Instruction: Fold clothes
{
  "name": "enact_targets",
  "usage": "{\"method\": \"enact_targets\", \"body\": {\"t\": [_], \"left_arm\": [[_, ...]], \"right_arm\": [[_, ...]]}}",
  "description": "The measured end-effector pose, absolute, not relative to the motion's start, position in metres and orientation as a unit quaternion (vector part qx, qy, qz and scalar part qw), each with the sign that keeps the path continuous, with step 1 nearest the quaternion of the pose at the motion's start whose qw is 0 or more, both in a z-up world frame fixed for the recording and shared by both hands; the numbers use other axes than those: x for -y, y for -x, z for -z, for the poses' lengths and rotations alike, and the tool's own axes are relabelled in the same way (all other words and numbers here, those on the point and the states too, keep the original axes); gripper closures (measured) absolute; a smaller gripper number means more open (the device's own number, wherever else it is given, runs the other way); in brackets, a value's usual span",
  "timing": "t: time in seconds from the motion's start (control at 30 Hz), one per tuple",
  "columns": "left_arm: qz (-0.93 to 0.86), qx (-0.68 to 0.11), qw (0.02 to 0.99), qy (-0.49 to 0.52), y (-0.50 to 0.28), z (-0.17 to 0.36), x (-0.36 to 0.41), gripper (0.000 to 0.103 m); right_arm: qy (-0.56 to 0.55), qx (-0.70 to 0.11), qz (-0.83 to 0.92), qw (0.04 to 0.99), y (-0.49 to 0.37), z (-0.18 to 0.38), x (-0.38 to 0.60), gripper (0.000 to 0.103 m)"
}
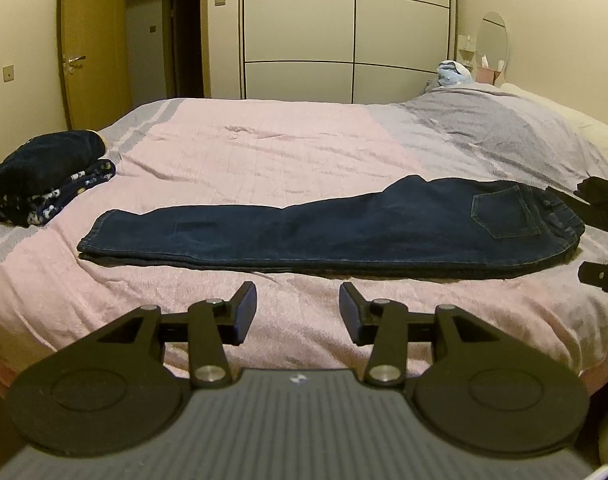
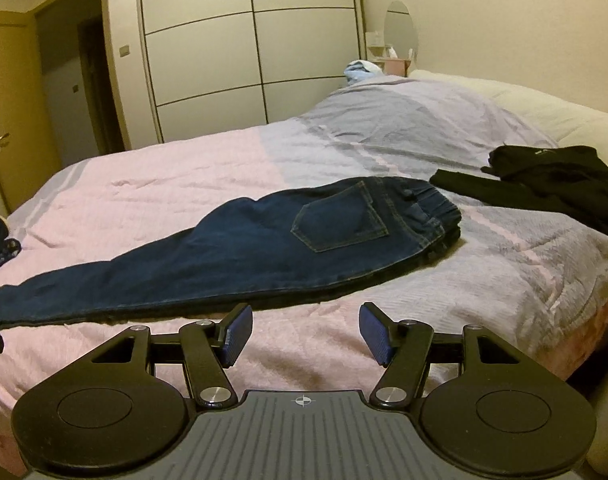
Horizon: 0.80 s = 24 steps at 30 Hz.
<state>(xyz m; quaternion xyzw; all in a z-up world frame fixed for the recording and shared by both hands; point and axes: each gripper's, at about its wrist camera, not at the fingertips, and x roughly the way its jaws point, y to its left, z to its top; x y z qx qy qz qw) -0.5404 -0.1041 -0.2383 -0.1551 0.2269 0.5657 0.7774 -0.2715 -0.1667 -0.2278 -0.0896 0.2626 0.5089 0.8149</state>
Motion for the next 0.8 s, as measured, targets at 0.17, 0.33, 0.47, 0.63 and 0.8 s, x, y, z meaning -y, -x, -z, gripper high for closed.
{"method": "enact_targets", "body": {"t": [0.17, 0.33, 0.47, 0.63, 0.8], "left_arm": [[-0.576, -0.228, 0.769, 0.155, 0.546, 0.237, 0.105, 0.062], [-0.593, -0.225, 0.757, 0.157, 0.556, 0.236, 0.102, 0.06], [-0.602, -0.228, 0.747, 0.165, 0.562, 0.236, 0.089, 0.06], [-0.597, -0.24, 0.745, 0.175, 0.555, 0.239, 0.065, 0.06], [-0.586, -0.26, 0.744, 0.186, 0.547, 0.249, 0.038, 0.06]], "right_arm": [[0.088, -0.265, -0.514, 0.811, 0.273, 0.229, 0.16, 0.04], [0.09, -0.265, -0.524, 0.804, 0.277, 0.23, 0.149, 0.04], [0.094, -0.267, -0.529, 0.8, 0.278, 0.231, 0.139, 0.04], [0.109, -0.277, -0.517, 0.803, 0.27, 0.234, 0.127, 0.04], [0.113, -0.293, -0.488, 0.814, 0.255, 0.237, 0.107, 0.04]]}}
